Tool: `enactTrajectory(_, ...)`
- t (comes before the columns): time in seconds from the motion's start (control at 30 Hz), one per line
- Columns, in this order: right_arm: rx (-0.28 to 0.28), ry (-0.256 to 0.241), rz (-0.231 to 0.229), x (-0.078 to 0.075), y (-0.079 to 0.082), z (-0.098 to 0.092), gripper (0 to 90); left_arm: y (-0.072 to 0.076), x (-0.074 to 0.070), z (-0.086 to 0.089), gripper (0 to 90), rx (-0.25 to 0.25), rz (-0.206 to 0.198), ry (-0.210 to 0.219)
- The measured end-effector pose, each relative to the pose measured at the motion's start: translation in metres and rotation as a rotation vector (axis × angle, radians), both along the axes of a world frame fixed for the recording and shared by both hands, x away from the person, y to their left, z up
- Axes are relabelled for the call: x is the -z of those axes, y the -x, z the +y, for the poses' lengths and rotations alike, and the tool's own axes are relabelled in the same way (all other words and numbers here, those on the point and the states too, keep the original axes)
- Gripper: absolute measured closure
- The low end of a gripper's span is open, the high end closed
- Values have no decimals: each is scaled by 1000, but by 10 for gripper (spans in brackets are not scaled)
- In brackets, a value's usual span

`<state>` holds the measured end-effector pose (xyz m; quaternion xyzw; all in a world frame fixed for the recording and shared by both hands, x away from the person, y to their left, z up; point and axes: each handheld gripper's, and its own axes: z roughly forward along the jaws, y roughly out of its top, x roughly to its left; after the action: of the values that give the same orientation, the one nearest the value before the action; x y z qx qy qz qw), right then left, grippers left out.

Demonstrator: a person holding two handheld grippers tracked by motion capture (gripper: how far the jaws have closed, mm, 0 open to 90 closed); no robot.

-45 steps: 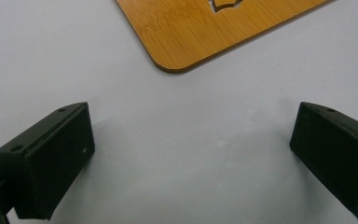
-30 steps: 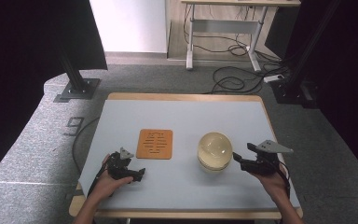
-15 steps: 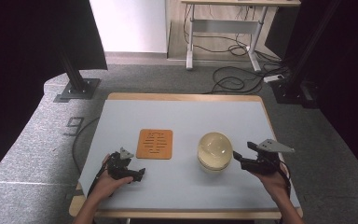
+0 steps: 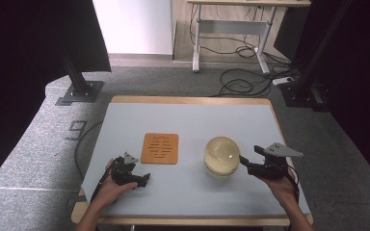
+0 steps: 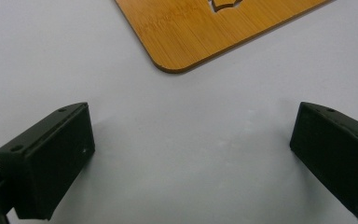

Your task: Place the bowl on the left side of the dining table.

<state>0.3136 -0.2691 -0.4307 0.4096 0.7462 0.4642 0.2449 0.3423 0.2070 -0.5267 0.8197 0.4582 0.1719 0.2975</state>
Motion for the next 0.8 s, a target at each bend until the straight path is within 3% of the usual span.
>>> enactTrajectory(0.8, -12, 20, 7, 3, -2, 7, 270, 0, 0, 0, 0, 2, 0, 0)
